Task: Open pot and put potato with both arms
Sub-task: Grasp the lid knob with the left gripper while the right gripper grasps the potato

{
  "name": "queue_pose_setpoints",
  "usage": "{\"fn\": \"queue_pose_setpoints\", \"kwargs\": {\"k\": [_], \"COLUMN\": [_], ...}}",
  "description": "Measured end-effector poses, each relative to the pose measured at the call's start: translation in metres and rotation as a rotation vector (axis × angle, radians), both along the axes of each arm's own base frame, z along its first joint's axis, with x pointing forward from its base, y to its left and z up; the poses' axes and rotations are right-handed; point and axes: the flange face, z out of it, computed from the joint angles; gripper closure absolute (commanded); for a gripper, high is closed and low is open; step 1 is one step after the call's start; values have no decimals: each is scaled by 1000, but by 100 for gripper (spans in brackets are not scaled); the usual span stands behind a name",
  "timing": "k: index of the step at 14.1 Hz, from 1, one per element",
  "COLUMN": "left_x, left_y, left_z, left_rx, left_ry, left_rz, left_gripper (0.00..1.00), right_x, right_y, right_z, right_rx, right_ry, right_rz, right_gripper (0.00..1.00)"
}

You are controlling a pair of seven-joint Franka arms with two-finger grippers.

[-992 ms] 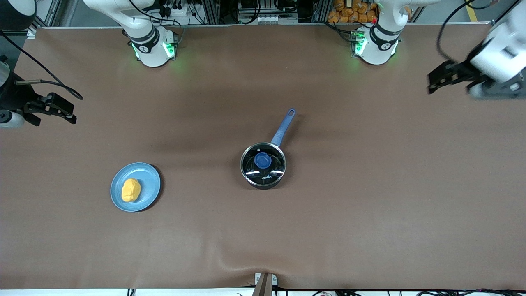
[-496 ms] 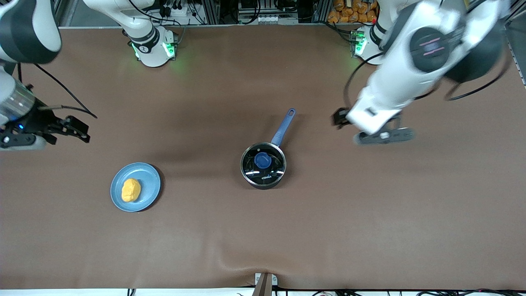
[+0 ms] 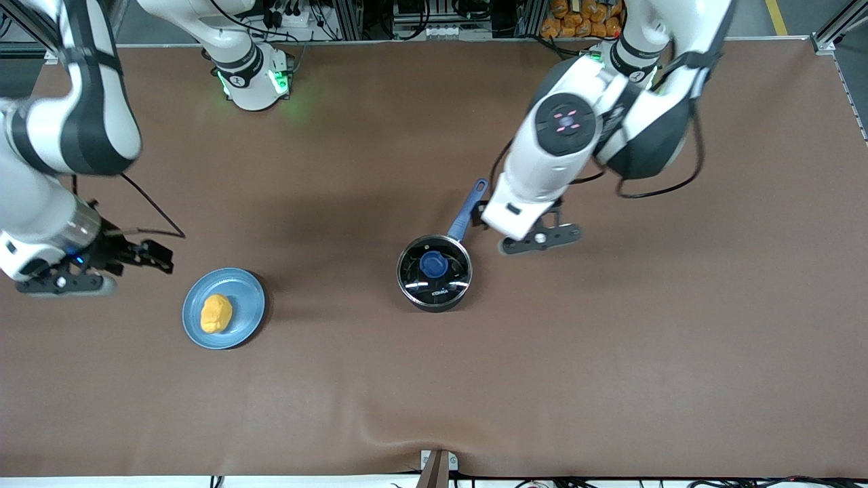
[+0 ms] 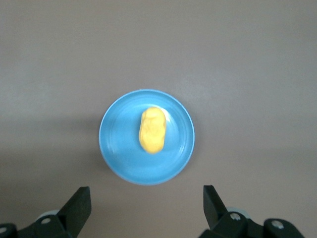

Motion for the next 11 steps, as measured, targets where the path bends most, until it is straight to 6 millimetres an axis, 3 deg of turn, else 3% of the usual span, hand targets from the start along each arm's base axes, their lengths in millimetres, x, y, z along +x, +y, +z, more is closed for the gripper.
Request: {"fn": "queue_pose_setpoints", "kwargs": {"k": [4, 11], "left_x": [-5, 4], "left_y": [-52, -75], "left_z": [-50, -91], "left_rx": [-51, -101], "left_ry": [-33, -38], "left_rz": [99, 463], "left_gripper": [0, 0], "right_x": [19, 29], "right_y": [-1, -2], "right_z": [-73, -157], "right_rx": [-10, 5], "right_ry": [17, 28], "right_rz": [-2, -26], "right_gripper": [0, 0]}}
